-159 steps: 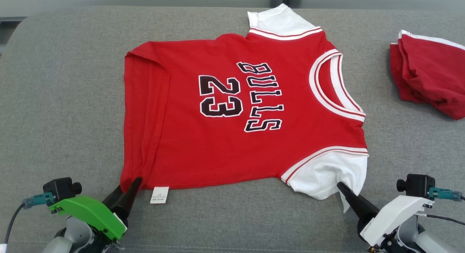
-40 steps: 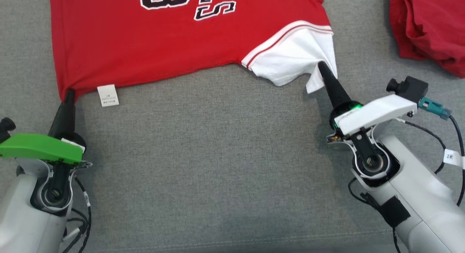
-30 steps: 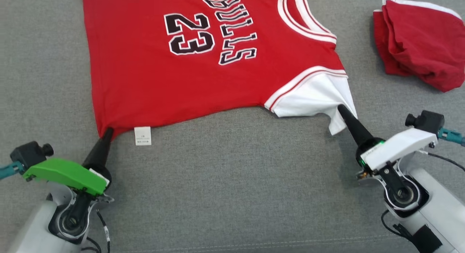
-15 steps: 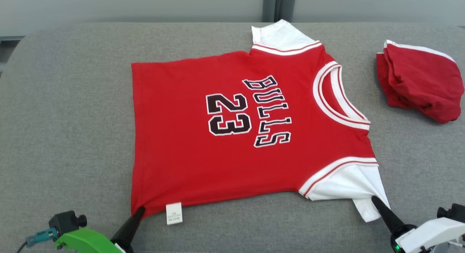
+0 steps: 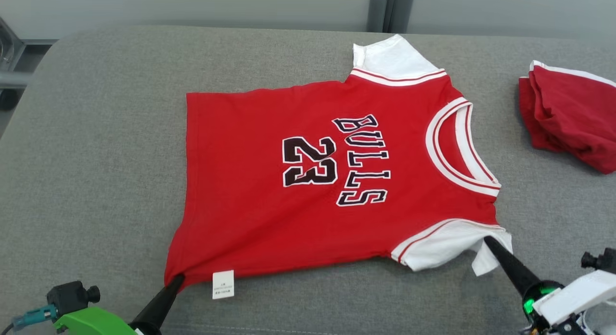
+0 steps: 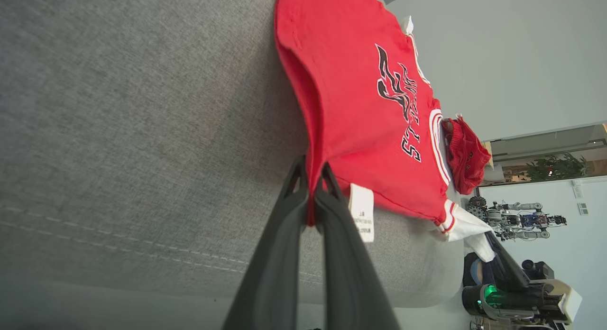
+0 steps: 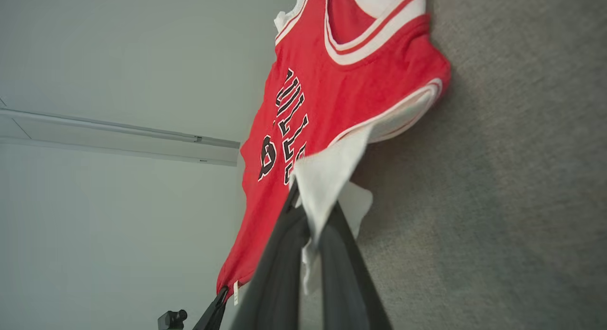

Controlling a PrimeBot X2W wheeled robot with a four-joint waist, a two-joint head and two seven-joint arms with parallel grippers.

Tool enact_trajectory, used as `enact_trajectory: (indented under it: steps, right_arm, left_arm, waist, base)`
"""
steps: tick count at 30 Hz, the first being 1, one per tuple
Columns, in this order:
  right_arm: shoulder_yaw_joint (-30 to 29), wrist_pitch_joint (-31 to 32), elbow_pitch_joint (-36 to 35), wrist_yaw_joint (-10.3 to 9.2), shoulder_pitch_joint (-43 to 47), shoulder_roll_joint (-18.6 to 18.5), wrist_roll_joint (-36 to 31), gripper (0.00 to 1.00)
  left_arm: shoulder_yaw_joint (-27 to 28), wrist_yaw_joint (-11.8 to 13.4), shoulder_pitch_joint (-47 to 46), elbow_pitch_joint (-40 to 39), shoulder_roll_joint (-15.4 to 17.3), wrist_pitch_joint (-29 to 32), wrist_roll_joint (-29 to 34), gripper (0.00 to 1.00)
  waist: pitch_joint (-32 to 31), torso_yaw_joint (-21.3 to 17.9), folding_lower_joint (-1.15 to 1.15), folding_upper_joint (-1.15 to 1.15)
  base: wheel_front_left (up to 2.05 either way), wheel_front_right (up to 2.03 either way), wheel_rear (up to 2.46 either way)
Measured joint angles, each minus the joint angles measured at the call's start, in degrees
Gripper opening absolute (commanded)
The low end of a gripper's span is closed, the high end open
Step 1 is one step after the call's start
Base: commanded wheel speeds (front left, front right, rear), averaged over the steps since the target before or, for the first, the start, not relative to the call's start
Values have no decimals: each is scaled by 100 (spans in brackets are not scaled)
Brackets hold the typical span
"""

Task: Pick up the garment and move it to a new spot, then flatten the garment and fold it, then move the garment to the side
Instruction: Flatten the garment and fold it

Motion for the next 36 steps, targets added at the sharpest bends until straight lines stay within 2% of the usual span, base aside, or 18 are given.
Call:
enact_trajectory:
  steps: [10, 14, 17, 24, 34, 35, 36]
  right_arm:
    - [-369, 348, -635, -16, -955, -531, -23, 0]
    - [-415, 519, -648, -216, -1352, -642, -75, 0]
    - [-394, 623, -577, -387, -1611, -645, -114, 0]
    - [-102, 950, -334, -609, -2190, -430, -289, 0]
    - [47, 1088, 144, -730, -2456, -281, -400, 0]
    - [57, 1092, 203, -765, -2486, -281, -470, 21]
    - [54, 1089, 243, -768, -2514, -285, -521, 61]
  left_arm:
    - [-42, 48, -580, -578, 275, 688, -38, 0]
    - [30, 165, -937, -719, 403, 999, -212, 0]
    - [108, 313, -1236, -705, 432, 1171, -352, 0]
    - [147, 558, -1794, -498, 515, 1469, -380, 0]
    - [87, 660, -2088, -210, 341, 1604, -382, 0]
    - [96, 668, -2100, -157, 337, 1600, -381, 4]
    - [105, 713, -2100, -120, 331, 1583, -380, 28]
  waist:
    - [563, -23, 0, 0]
    - [833, -13, 0, 0]
    - [1023, 5, 0, 0]
    - [1409, 49, 0, 0]
    - [1484, 2, 0, 0]
    - [1474, -5, 0, 0]
    - [1466, -13, 0, 0]
  base:
    - [0, 0, 0]
    - [0, 0, 0]
    - [0, 0, 0]
    - [0, 0, 0]
    - [0, 0, 0]
    - [0, 0, 0]
    - [0, 0, 0]
